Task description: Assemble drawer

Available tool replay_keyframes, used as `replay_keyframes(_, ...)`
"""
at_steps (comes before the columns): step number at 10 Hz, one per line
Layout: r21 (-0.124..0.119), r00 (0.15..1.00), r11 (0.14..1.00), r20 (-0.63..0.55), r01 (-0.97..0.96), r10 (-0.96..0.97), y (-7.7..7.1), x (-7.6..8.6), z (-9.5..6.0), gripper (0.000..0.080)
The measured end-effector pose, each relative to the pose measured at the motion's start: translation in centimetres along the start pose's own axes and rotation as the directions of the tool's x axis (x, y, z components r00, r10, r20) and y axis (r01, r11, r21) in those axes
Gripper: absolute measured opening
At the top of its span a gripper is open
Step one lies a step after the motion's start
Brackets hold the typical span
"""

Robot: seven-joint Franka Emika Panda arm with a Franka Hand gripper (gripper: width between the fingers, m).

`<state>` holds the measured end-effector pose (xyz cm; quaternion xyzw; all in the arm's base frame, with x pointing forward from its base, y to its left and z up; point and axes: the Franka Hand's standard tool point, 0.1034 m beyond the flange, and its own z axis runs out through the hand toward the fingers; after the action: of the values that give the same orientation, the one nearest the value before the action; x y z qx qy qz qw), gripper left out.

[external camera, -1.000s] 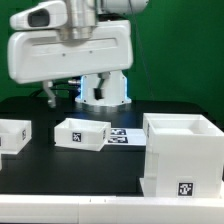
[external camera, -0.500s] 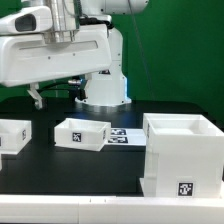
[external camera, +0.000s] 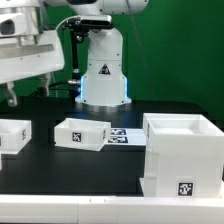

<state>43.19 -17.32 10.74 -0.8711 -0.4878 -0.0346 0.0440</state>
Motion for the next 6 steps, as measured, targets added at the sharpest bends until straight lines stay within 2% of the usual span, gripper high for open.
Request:
replay_keyframes(1, -0.001, 0.997, 0.997, 0.006, -0.078, 0.078, 0.0, 0.6, 0.0, 0.0649)
replay_keyframes(2, 0.001, 0.998, 0.998, 0.006, -0.066, 0.066, -0.1, 1.0, 0.1, 0.0649)
replay_keyframes(4, 0.002, 0.998, 0.998, 0.007, -0.063, 0.063, 0.0, 0.5, 0.1, 0.0649)
replay_keyframes(5, 0.012, 0.995, 0.995, 0.006, 0.100, -0.101, -0.2, -1.2, 0.2, 0.0649)
replay_keyframes(6, 0.024, 0.975, 0.975, 0.005, 0.221, -0.221, -1.2, -3.7, 0.9, 0.0649)
